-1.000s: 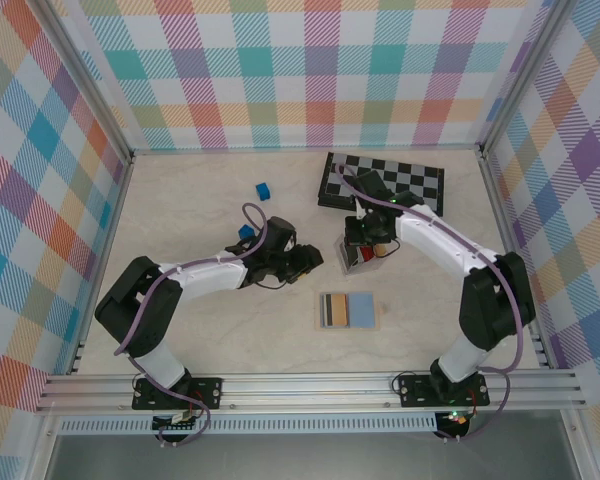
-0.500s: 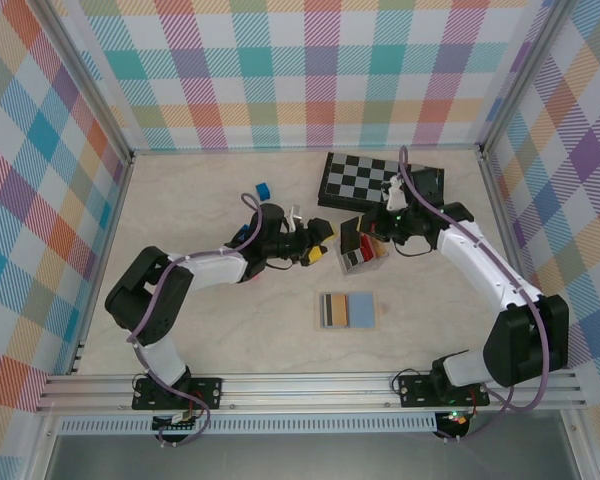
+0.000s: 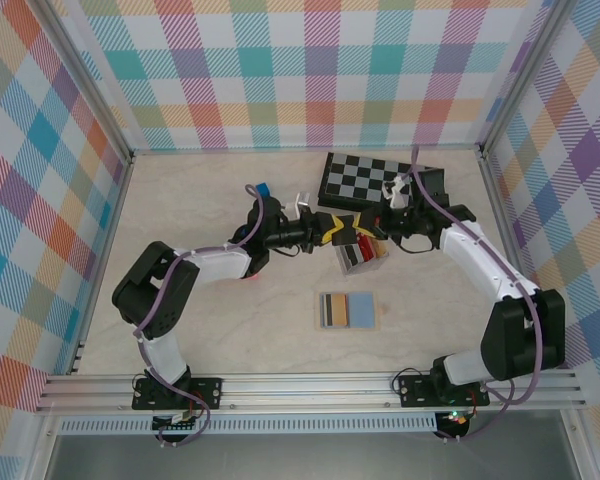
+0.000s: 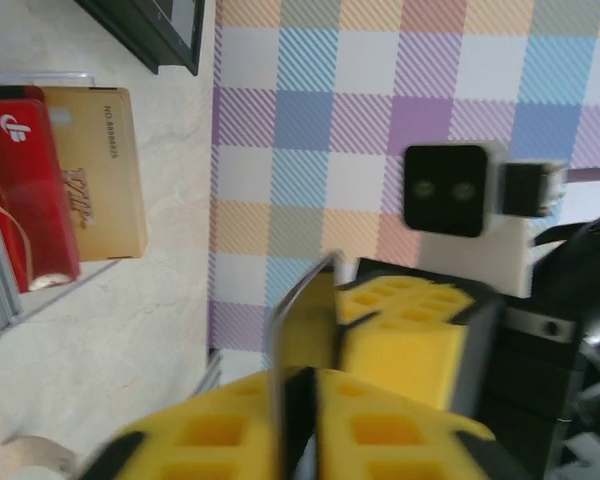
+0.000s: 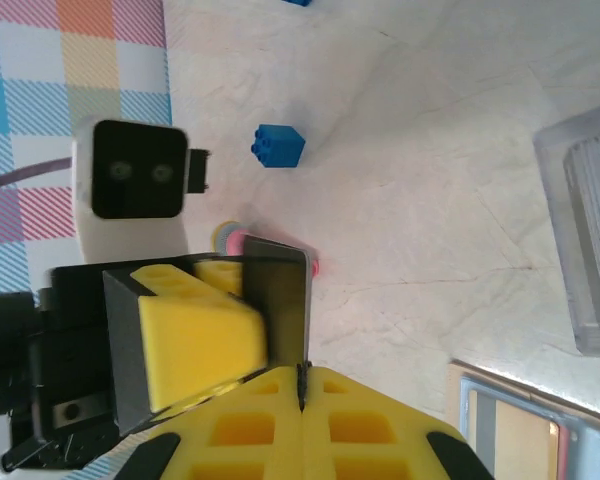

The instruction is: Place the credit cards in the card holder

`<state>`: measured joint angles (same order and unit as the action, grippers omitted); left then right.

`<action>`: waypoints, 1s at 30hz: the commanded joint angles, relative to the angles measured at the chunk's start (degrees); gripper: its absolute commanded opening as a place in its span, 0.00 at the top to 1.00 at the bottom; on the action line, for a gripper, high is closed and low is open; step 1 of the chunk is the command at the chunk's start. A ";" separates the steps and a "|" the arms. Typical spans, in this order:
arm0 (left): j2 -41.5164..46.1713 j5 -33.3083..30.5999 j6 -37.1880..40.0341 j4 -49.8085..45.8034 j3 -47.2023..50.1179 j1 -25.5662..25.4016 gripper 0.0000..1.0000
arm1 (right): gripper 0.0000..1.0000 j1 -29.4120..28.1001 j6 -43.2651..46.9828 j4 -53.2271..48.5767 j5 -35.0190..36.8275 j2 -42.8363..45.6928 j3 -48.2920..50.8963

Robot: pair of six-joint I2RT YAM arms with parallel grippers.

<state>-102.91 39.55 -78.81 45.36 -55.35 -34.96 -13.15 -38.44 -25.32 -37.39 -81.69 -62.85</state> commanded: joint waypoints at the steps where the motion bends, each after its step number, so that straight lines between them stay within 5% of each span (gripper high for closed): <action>1: 2.07 -1.24 -4.18 2.10 0.53 0.42 0.98 | 0.95 0.82 -1.98 2.15 -4.09 -0.87 0.54; 9: 2.66 -3.63 -15.39 2.06 1.79 0.46 1.00 | 0.69 0.89 -4.92 4.07 -7.52 -2.07 0.62; 19: 0.68 -4.13 -25.82 8.87 2.25 0.42 1.00 | 0.67 0.84 -7.44 5.17 -8.90 -3.89 0.45; 30: 1.06 -3.47 -19.61 8.17 3.03 0.33 0.98 | 0.68 0.76 -7.20 6.49 -11.91 -5.55 0.49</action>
<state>-102.28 35.73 -101.06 48.88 -53.34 -34.94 -12.45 -45.74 -20.21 -46.59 -86.35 -62.46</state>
